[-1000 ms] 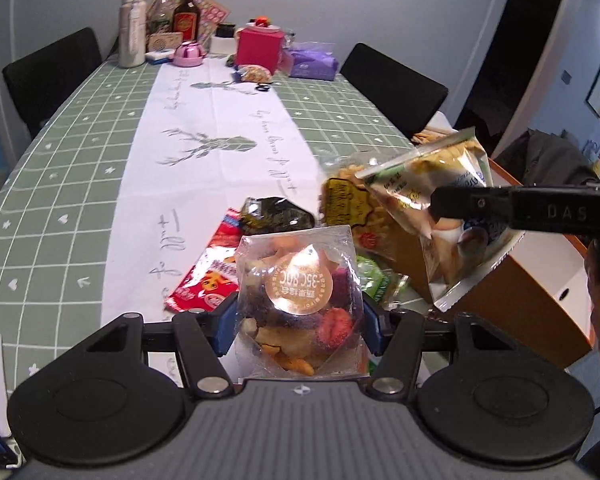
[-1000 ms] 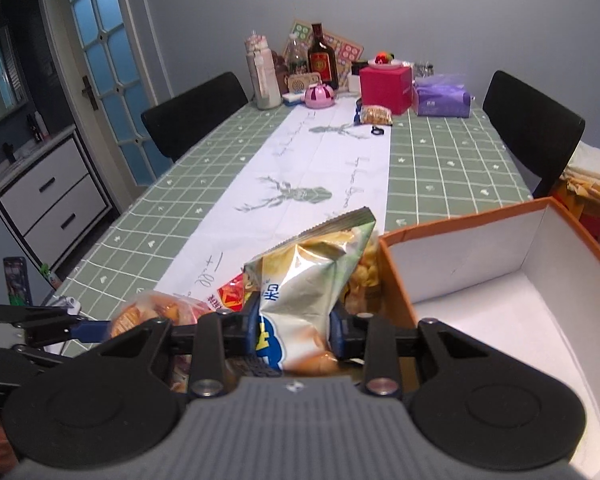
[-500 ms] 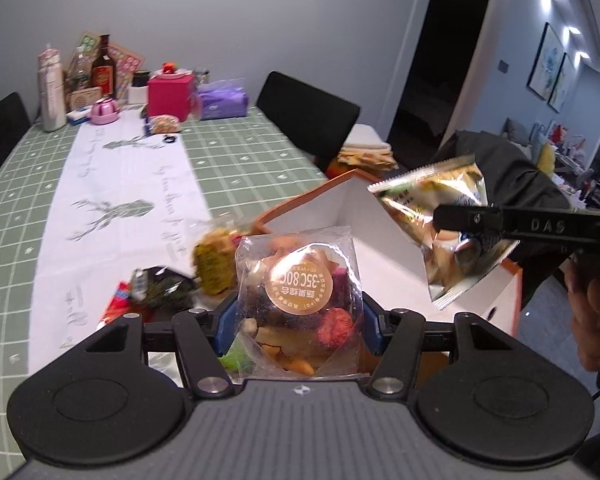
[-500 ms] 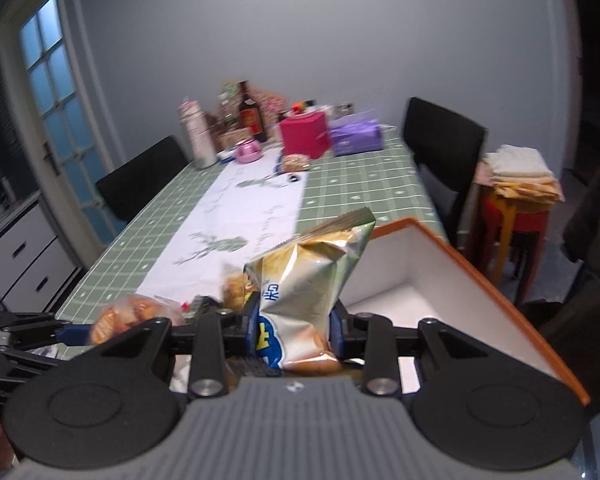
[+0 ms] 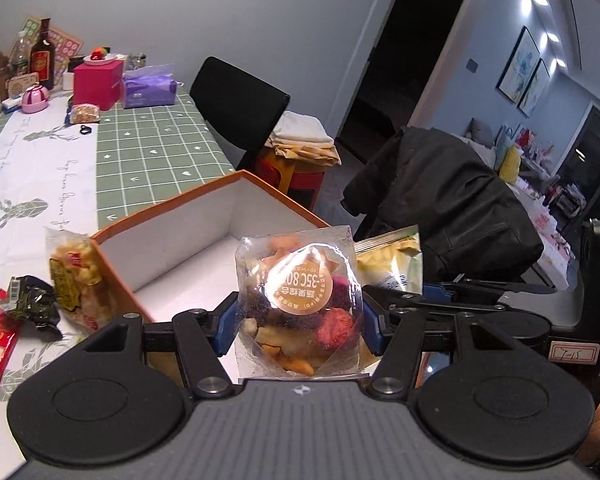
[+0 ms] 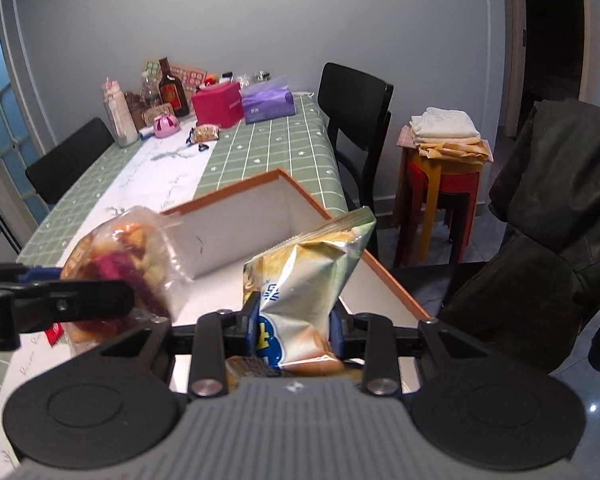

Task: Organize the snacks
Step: 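Carry both held bags up and over into the orange box, then open both tools to drop the bags into the box and withdraw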

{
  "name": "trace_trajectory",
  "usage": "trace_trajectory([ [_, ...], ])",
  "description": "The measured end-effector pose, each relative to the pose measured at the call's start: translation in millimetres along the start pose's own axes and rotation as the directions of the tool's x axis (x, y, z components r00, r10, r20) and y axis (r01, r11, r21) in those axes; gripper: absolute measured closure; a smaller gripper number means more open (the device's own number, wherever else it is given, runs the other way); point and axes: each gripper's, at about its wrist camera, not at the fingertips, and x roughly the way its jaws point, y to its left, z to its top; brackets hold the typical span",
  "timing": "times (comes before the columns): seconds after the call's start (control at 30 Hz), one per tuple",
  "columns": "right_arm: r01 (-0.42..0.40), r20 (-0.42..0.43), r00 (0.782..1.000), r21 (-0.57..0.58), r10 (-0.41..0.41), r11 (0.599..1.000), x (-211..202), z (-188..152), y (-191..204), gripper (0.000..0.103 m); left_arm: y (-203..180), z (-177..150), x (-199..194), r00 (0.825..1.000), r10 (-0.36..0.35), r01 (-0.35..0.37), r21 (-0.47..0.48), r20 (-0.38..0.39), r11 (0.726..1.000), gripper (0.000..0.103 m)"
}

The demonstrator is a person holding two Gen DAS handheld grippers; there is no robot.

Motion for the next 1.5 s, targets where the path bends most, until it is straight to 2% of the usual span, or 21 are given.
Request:
trace_trajectory([
  [0.1,-0.008,-0.021,1.000,-0.010,0.008,1.000,7.0,0.2,-2.6,0.071,-6.9,1.6,12.6,1.000,-0.003,0.003,-0.004,-0.018,1.000,0.035],
  [0.17,-0.005,-0.047,0.999,-0.014,0.004,1.000,13.8,-0.2,-4.5,0.071,-9.9,5.6,23.9,0.998,0.022,-0.022,0.005,-0.053,1.000,0.035],
  [0.33,-0.006,-0.117,0.993,-0.049,0.000,0.999,30.9,-3.9,-4.7,0.071,-5.3,14.0,46.7,0.986,0.052,-0.049,0.025,-0.158,0.999,0.035],
  [0.47,-0.014,-0.166,0.986,-0.077,0.001,0.997,40.4,-3.0,-2.8,0.071,-7.6,4.3,61.6,0.974,0.079,-0.071,0.047,-0.213,0.996,0.035],
  [0.57,0.010,-0.211,0.977,-0.117,-0.034,0.993,49.0,-5.8,-2.0,0.071,-5.2,-2.1,72.8,0.966,0.072,-0.069,0.023,-0.248,0.997,0.035],
  [0.73,0.000,-0.277,0.960,-0.157,-0.044,0.988,59.6,-12.9,-5.1,0.071,-6.1,-7.6,84.5,0.949,0.089,-0.083,0.035,-0.302,0.996,0.035],
  [0.93,-0.008,-0.299,0.953,-0.211,-0.057,0.977,62.3,-16.1,1.2,0.068,-13.1,-6.7,89.9,0.937,0.106,-0.093,0.054,-0.334,0.994,0.035],
  [1.13,-0.004,-0.284,0.957,-0.212,-0.057,0.977,57.4,-14.4,3.3,0.062,-19.8,-4.0,84.1,0.945,0.110,-0.086,0.091,-0.307,0.992,0.032],
  [1.33,0.028,-0.240,0.968,-0.204,-0.077,0.979,47.3,-10.5,1.5,0.057,-15.2,1.7,73.0,0.953,0.110,-0.090,0.085,-0.283,0.992,0.031],
  [1.5,0.054,-0.182,0.979,-0.202,-0.091,0.978,35.3,-3.3,5.3,0.057,-2.5,11.0,49.7,0.970,0.085,-0.076,0.048,-0.230,0.996,0.031],
])
